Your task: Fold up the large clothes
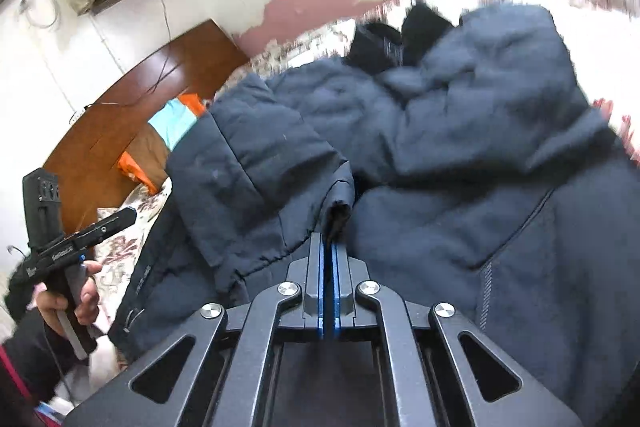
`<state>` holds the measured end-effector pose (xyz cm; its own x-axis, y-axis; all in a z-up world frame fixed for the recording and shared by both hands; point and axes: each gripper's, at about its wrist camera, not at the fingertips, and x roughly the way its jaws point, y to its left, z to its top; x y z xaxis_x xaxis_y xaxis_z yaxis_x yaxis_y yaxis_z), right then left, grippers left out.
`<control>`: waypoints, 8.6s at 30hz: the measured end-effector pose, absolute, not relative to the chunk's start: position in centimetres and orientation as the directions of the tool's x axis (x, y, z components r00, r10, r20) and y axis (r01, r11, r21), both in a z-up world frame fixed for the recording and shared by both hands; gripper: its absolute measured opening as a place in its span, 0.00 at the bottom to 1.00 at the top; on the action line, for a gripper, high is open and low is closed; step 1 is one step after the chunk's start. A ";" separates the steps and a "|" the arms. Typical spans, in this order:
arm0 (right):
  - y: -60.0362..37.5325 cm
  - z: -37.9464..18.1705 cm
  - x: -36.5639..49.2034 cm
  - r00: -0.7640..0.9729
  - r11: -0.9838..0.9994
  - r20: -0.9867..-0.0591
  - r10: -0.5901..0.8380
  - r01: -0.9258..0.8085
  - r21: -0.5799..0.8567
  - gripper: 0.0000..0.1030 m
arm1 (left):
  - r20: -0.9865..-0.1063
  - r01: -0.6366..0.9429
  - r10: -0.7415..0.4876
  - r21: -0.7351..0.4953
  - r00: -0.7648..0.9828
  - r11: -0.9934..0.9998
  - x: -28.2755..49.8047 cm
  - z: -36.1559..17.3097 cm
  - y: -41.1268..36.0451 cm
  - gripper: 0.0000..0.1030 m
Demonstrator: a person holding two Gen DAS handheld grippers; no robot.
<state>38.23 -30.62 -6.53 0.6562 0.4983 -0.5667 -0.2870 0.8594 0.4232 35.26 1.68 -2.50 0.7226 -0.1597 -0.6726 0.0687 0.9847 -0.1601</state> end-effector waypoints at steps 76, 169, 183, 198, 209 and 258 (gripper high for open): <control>-34.1 -2.5 72.1 0.677 0.966 -0.721 0.147 0.060 0.253 0.65 | -0.767 0.104 -0.077 -0.014 0.637 0.995 75.8 -4.2 -12.0 0.99; -30.0 -12.1 69.6 0.467 0.936 -0.811 0.352 -0.189 0.298 0.00 | -0.754 0.347 -0.489 -0.360 0.439 0.866 71.9 -13.5 -11.8 0.04; -32.0 -12.4 68.7 0.580 0.967 -0.785 0.218 -0.020 0.254 0.00 | -0.723 0.206 -0.484 -0.443 0.493 0.873 71.8 -14.1 -9.2 0.04; -33.3 -7.2 62.6 0.751 0.962 -0.628 0.207 -0.038 0.271 0.47 | -0.598 0.231 -0.462 -0.424 0.655 0.876 66.4 -8.9 -7.8 0.34; -33.4 -0.7 55.8 0.814 0.981 -0.564 0.135 -0.028 0.194 0.78 | -0.542 0.150 -0.306 -0.314 0.783 0.938 58.8 -2.7 -5.9 0.93; -26.2 11.5 26.9 0.917 0.986 -0.365 0.164 -0.161 0.039 0.98 | -0.351 0.189 -0.185 -0.025 0.918 0.982 26.7 7.9 -5.8 1.00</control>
